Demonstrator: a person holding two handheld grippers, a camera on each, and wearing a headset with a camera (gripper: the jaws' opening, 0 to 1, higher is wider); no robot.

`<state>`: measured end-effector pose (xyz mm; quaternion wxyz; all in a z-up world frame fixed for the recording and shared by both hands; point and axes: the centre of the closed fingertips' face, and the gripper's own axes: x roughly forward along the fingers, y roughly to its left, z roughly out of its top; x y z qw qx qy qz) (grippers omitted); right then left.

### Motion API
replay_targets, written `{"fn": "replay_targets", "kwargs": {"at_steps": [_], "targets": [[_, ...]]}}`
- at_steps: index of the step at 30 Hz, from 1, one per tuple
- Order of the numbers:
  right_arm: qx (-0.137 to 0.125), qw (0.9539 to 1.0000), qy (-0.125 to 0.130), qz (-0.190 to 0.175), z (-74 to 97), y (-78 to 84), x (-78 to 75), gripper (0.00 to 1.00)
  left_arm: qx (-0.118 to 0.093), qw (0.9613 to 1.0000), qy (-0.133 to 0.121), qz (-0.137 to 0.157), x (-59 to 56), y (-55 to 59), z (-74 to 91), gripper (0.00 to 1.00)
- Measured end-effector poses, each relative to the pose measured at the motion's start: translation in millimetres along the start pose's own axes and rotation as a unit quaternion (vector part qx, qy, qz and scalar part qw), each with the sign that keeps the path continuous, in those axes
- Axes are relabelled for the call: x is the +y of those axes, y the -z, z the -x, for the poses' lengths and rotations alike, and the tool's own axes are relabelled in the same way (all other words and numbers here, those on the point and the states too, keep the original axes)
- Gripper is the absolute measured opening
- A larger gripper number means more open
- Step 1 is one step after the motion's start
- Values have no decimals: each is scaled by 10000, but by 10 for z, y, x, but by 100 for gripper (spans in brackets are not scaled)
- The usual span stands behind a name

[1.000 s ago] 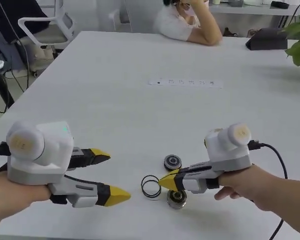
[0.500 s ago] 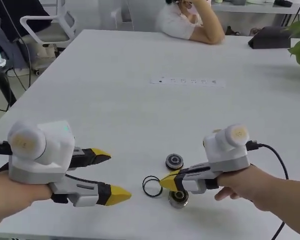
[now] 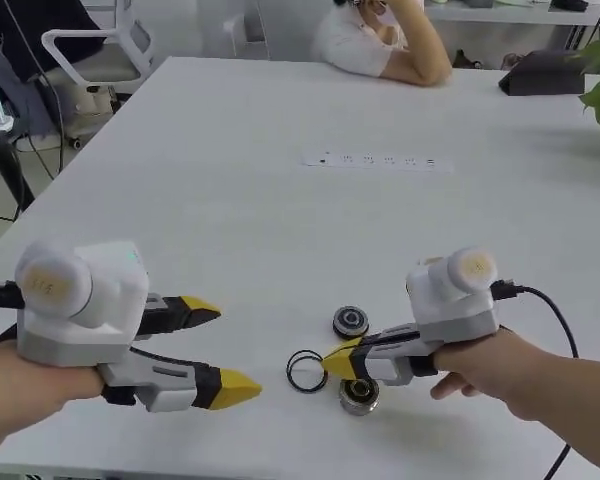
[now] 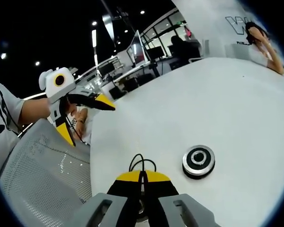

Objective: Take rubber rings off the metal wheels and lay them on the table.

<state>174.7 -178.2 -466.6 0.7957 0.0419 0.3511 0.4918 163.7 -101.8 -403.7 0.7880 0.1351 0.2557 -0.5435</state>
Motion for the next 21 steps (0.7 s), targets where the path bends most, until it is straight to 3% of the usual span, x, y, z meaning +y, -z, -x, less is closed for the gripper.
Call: {"fn": "replay_targets", "kwargs": {"at_steps": [13,21], "targets": [[4,10000,91,39,6,6,-27,5,23,10000,18,1,2,1,-3,59],[-129,9998,134,25,84,-44,-54,6,20,10000,9,7,18,-17,-5,59]]}}
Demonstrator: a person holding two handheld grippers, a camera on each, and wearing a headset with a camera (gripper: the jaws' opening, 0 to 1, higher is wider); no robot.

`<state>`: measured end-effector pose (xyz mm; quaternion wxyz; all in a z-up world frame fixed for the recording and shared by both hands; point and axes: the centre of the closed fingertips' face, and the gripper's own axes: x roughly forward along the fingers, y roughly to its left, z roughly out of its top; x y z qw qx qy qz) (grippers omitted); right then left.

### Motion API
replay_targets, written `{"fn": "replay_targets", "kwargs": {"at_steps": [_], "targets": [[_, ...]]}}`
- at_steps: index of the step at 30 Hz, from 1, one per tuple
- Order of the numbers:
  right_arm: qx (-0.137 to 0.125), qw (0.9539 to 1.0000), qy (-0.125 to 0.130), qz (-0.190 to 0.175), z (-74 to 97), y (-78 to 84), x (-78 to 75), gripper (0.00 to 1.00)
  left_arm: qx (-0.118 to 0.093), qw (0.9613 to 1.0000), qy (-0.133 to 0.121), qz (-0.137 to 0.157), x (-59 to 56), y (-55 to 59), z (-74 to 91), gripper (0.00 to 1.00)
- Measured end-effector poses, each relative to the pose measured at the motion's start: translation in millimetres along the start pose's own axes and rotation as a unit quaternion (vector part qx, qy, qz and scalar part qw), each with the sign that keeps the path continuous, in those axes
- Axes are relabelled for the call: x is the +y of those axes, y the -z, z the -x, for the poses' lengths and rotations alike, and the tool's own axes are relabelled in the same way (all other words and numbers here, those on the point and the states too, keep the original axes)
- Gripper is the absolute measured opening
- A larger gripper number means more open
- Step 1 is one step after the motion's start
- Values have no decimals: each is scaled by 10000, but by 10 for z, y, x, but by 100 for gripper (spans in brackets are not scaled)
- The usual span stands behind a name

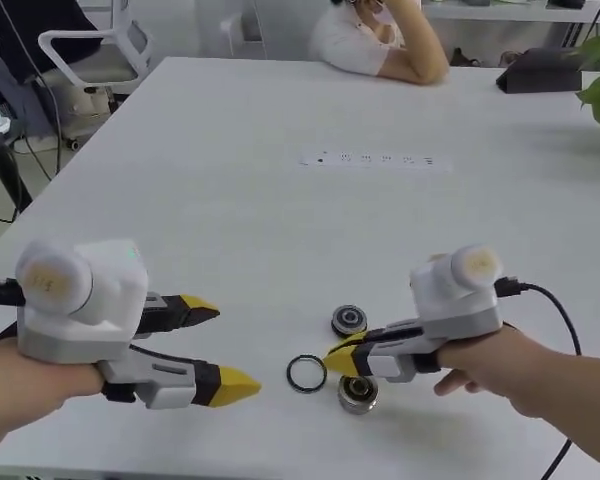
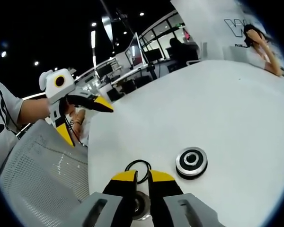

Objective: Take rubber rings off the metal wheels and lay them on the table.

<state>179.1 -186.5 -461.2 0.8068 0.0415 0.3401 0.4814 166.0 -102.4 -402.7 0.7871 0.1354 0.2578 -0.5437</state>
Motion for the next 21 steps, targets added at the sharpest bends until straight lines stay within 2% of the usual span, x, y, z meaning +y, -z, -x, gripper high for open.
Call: {"fn": "replay_targets", "kwargs": {"at_steps": [13,21], "targets": [[-410,9990,157,-77,183,-150,-87,12,-49,10000,11,-38,57,-106,-48,59],[-514,9983,253,-79,298,-168,-145,15,-64,9999,62,-108,62,-202,-111,59]]}}
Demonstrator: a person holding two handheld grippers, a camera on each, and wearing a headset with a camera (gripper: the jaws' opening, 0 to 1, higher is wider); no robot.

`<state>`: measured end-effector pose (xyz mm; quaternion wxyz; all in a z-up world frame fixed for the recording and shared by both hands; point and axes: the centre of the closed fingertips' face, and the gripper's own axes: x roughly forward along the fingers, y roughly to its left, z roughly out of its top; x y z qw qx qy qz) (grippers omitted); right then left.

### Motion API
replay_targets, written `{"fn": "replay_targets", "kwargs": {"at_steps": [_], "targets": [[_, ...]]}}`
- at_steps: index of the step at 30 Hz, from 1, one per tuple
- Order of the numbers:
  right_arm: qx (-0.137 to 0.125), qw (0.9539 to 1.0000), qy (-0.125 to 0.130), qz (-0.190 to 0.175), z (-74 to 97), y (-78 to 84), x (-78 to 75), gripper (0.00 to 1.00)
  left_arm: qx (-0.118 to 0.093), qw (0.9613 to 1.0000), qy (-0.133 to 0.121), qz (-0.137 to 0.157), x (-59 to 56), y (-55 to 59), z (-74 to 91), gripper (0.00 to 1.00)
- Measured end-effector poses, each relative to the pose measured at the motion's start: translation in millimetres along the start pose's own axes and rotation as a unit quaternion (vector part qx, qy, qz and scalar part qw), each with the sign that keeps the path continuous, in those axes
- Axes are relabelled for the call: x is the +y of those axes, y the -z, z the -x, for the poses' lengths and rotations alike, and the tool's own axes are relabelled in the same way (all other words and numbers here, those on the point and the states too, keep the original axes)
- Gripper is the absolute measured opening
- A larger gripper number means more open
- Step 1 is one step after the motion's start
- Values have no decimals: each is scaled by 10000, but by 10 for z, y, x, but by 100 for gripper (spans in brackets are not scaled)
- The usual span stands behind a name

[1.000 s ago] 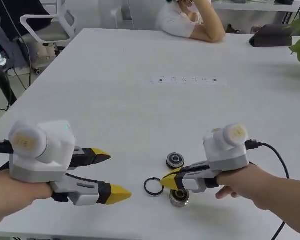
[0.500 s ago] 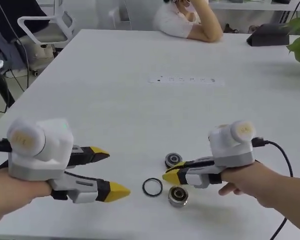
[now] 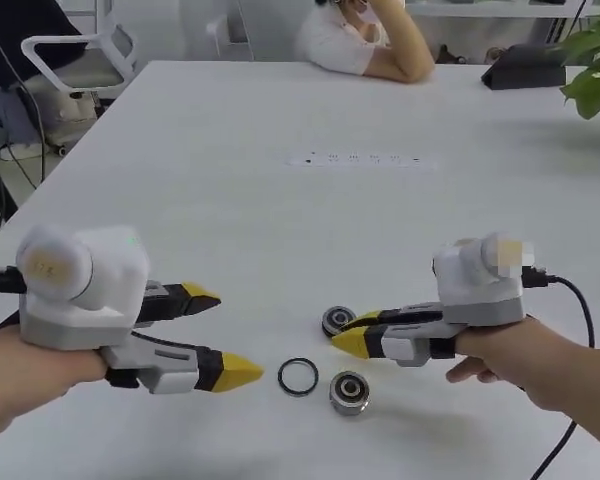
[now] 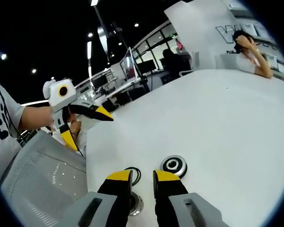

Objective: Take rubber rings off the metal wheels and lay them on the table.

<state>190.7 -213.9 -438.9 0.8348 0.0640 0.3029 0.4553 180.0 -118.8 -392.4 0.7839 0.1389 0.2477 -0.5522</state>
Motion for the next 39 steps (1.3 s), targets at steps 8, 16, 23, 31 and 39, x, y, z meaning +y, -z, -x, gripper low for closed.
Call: {"fn": "replay_targets", "kwargs": {"at_steps": [8,16,23,31,39], "targets": [[-150,9997,196,46,125,-67,-135,19,-30,10000,21,-51,32,-93,-84,58],[-283,9989,373,72,219,-104,-258,21,-39,10000,39,-20,85,-146,-175,57],[-309,9985,456,77,259,-90,-313,22,-39,10000,65,24,140,-197,-266,56],[-308,9980,540,108,268,-64,-384,24,-42,9999,94,65,195,-231,-375,55],[-306,9976,599,141,265,-38,-451,26,61,9998,180,20,206,-208,-501,52]]}}
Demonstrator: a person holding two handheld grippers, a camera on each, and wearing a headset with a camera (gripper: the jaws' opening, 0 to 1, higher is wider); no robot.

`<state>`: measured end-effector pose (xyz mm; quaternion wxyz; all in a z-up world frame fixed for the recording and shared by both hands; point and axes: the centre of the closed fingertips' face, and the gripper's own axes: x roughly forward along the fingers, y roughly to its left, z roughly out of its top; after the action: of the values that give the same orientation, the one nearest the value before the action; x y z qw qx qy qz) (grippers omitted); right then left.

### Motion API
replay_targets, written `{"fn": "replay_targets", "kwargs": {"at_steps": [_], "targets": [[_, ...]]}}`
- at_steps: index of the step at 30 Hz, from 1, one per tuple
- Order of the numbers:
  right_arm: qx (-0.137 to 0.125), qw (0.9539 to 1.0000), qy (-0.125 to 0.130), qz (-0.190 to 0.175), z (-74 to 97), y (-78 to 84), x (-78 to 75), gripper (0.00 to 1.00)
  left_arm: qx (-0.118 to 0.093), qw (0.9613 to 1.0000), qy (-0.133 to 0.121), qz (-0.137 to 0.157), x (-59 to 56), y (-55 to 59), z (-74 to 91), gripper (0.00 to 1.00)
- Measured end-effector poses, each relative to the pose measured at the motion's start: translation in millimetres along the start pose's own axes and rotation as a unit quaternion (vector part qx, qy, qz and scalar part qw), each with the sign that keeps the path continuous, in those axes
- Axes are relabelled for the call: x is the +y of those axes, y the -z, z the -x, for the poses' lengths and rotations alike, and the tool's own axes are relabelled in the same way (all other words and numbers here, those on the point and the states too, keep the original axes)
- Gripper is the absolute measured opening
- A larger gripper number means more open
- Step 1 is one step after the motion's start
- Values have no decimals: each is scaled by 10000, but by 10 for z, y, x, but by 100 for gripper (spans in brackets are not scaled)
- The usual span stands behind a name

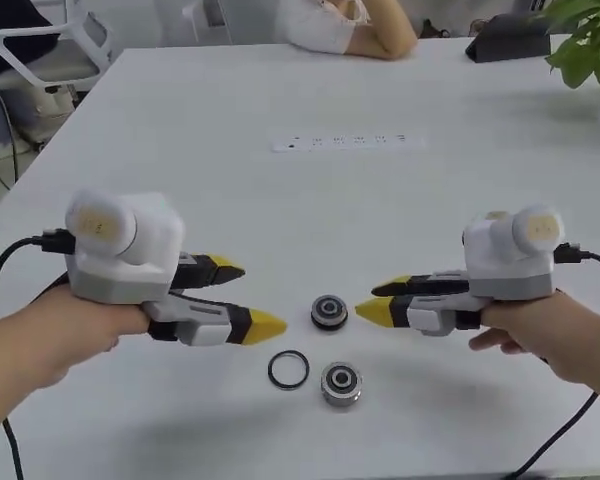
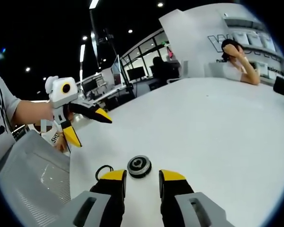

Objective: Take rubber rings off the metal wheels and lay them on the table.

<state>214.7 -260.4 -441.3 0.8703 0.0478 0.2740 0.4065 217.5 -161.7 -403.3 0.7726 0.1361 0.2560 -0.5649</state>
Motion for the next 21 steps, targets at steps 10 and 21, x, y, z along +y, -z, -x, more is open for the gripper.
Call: {"fn": "replay_targets", "kwargs": {"at_steps": [10,21], "targets": [[113,9997,13,223,-49,72,-45,27,35,9999,102,-13,7,-13,-153,48],[194,9991,-39,377,-124,149,-78,28,74,9997,211,36,-3,-42,-387,43]]}}
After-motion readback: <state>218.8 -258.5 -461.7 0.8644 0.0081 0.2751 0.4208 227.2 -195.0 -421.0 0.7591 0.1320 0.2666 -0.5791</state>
